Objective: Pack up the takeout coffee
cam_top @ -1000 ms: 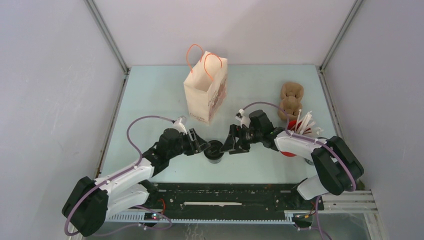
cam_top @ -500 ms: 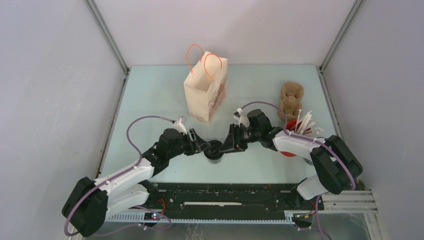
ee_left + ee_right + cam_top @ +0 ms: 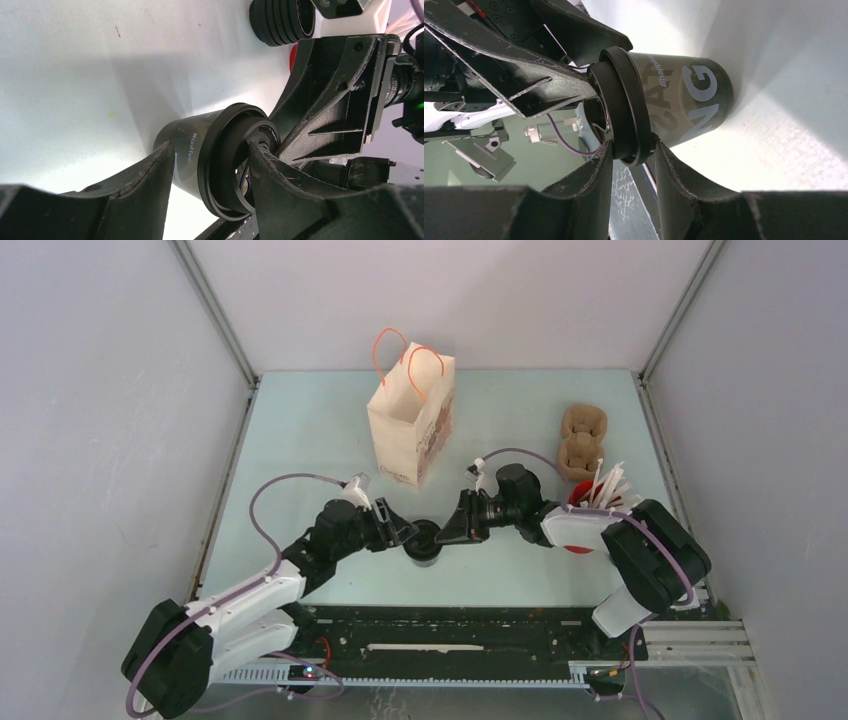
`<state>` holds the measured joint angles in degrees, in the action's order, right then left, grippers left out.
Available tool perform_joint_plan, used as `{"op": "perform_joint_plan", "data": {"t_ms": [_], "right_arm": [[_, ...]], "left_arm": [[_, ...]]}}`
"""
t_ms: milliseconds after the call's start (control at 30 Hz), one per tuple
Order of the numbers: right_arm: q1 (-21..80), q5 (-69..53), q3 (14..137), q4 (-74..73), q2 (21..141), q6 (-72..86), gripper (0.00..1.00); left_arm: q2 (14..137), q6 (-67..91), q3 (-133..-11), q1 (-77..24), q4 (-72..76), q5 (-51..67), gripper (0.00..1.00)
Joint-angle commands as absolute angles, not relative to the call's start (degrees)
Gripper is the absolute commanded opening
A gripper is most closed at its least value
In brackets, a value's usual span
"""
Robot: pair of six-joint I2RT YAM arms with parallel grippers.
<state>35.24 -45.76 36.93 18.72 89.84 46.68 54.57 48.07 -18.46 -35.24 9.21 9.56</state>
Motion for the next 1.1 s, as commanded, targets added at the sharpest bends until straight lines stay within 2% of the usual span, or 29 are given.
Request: {"op": "perform_joint_plan", "data": {"t_ms": [0,233,467,533,767,1067], "right_arm": [[35.7,-39.5,32.5,23.1,95.3,47.1,0.39],[34.8,-42.4,31.8,28.9,99.0,49.4,0.4],[34.5,-42.4,36.3,17.4,90.8,43.9,0.62],[34.5,-42.5,38.3,14.8,90.3,42.4,0.65],[34.8,-43.6,42.8,10.6,90.8,39.6,0.74],[35.8,-43.7,44.6,9.2,92.8,39.5,0.74]], "left_arm": [[54.6,47.1,-15.2,-35.6,4.7,8.5,0.6],[54.1,47.5,-14.6,-35.6,4.6,8.0,0.6],[51.3,46.3,-18.3,-35.6,0.4,7.8,0.62],[51.1,45.5,-20.0,-35.6,-1.2,7.9,0.65],[52.4,43.7,-23.3,-35.6,-3.7,7.1,0.68],[52.6,45.5,-17.1,-35.6,-0.4,7.1,0.58]]}}
